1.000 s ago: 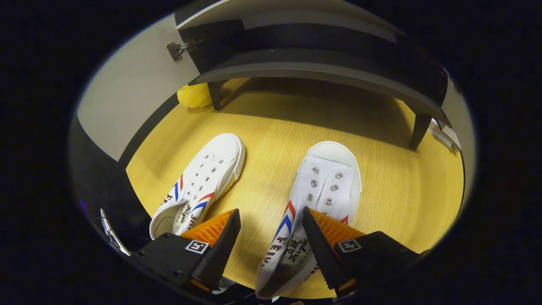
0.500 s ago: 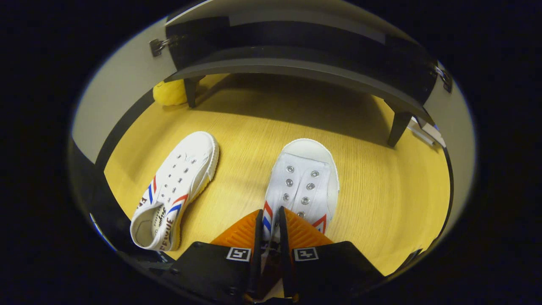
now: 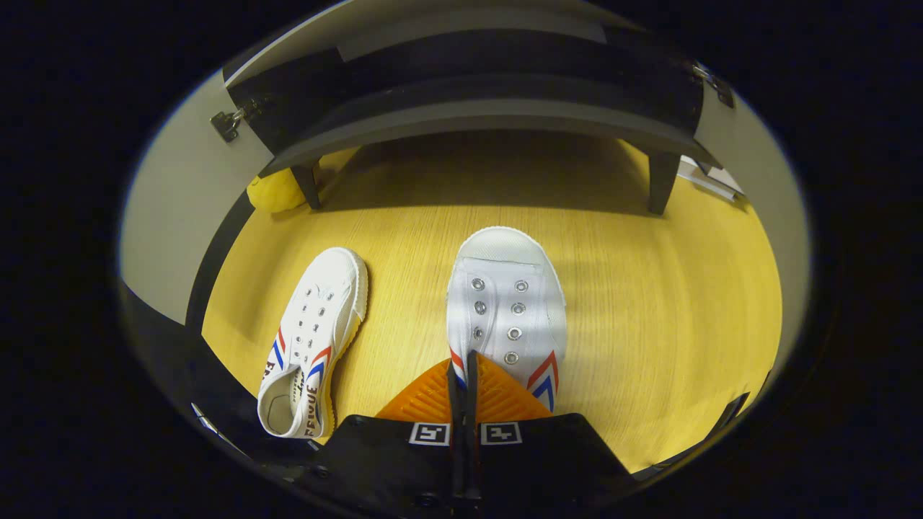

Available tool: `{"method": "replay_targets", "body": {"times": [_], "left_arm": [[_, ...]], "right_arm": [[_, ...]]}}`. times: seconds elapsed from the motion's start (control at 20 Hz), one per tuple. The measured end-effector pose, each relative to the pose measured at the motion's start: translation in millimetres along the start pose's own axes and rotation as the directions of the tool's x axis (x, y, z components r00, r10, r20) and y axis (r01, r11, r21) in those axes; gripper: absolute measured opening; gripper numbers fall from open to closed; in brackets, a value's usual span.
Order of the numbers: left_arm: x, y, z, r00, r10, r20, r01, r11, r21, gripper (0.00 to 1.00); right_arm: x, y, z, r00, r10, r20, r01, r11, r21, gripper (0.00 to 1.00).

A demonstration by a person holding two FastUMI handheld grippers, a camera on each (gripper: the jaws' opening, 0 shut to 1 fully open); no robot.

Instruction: Grab one shoe with the right hand and put it into the shoe cabinet, grab the other shoe with the left hand and put it into the shoe cabinet; then close the right door with the right hand and the left door with the left hand.

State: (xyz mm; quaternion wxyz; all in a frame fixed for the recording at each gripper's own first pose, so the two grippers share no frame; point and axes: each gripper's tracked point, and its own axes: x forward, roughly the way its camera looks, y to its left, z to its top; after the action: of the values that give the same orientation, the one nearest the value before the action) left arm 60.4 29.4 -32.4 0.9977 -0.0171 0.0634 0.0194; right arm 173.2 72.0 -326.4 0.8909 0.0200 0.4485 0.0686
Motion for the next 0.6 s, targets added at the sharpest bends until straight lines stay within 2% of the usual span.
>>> {"method": "replay_targets", "body": {"times": [0.1, 0.15, 0.2, 0.3, 0.35, 0.45, 0.55, 0.6], "left_arm": [[2, -13, -6, 0.994, -0.106, -0.005, 0.106, 0.994, -0.013, 0.91], [0, -21, -8, 0.987, -0.159, -0.004, 0.159, 0.987, -0.014, 0.94], [1, -25, -9, 0.982, -0.186, 0.005, 0.186, 0.982, -0.007, 0.92], [3, -30, -13, 0.975, -0.221, 0.009, 0.221, 0.975, -0.002, 0.91], [3, -33, -17, 0.971, -0.239, 0.006, 0.239, 0.971, -0.005, 0.97], [6, -38, -20, 0.962, -0.273, 0.006, 0.273, 0.962, -0.011, 0.94], [7, -44, -21, 0.953, -0.304, 0.003, 0.304, 0.953, -0.004, 0.94], [8, -45, -20, 0.949, -0.315, -0.001, 0.315, 0.949, 0.006, 0.97]], "right_arm": [[-17, -4, 6, 0.999, -0.002, 0.048, 0.001, 0.999, 0.033, 0.0], [-25, -6, 7, 0.998, -0.007, 0.069, 0.004, 0.999, 0.045, 0.01], [-34, -9, 10, 0.995, -0.026, 0.097, 0.022, 0.999, 0.05, 0.01], [-54, -14, 15, 0.985, -0.06, 0.161, 0.048, 0.996, 0.079, 0.01], [-65, -13, 17, 0.98, -0.062, 0.187, 0.043, 0.994, 0.103, 0.01], [-86, -10, 21, 0.97, -0.056, 0.238, 0.02, 0.988, 0.153, 0.01], [-111, -14, 30, 0.952, -0.079, 0.297, 0.026, 0.984, 0.179, 0.01], [-123, -16, 36, 0.941, -0.097, 0.325, 0.036, 0.982, 0.188, 0.01]]}}
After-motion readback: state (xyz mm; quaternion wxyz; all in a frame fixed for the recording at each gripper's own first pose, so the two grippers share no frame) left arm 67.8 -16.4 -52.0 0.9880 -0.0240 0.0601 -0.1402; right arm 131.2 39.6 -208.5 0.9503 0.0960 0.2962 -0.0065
